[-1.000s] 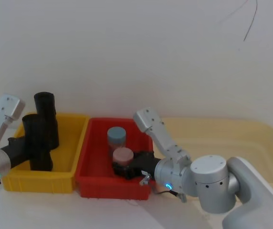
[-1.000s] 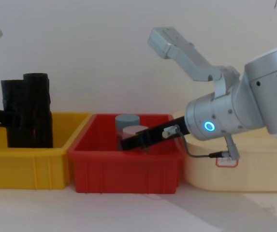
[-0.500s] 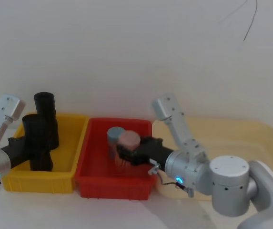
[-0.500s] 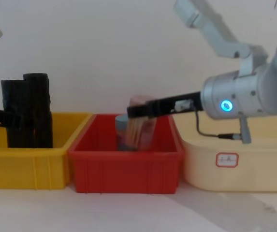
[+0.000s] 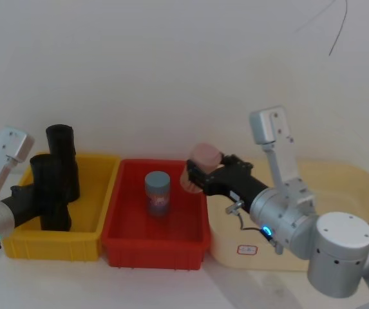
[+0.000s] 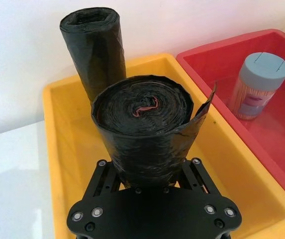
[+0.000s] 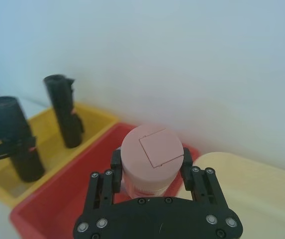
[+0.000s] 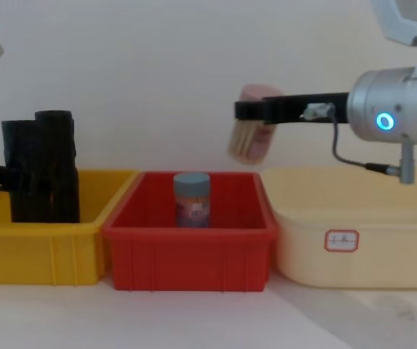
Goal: Pick up the garbage bag with the one hand and transfer it to the other hand.
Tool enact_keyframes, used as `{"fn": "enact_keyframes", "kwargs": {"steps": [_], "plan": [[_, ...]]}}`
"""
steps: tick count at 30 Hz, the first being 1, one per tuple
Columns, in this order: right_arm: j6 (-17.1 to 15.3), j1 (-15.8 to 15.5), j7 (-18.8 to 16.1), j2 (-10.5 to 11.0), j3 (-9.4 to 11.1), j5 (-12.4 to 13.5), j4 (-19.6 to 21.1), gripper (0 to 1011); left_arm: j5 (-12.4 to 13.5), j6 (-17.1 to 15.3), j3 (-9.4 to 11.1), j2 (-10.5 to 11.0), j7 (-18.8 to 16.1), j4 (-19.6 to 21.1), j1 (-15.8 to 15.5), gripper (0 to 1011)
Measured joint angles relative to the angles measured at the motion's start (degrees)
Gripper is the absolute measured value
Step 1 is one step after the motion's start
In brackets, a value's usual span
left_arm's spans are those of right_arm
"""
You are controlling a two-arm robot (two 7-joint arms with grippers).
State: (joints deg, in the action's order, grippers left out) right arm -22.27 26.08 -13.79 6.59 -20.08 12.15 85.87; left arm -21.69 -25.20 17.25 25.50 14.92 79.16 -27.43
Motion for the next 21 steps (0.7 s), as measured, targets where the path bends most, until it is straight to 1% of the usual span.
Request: {"fn": "enact_keyframes", "kwargs": {"steps": [3, 4, 12, 14, 21], "plan": [[0.9, -0.9, 2.1, 0.2, 0.9, -0.8, 1.2, 666, 0.0, 0.0, 0.0, 0.0, 0.0, 0.0, 0.0, 433], [0.9, -0.9, 2.1, 0.2, 0.9, -0.8, 1.2, 666, 0.0, 0.0, 0.0, 0.0, 0.0, 0.0, 0.0, 434], [2.5, -3.0, 7.3, 0.9, 3.0, -3.9, 3.4, 666, 0.0, 0.0, 0.0, 0.0, 0.0, 0.0, 0.0, 434], [2.6, -3.2, 7.7, 1.0, 3.1, -4.2, 3.5, 666, 0.0, 0.0, 0.0, 0.0, 0.0, 0.0, 0.0, 434], [3.2, -4.8, 12.2, 1.9, 4.5, -7.6, 4.3, 666, 0.0, 0.0, 0.0, 0.0, 0.0, 0.0, 0.0, 433]]}}
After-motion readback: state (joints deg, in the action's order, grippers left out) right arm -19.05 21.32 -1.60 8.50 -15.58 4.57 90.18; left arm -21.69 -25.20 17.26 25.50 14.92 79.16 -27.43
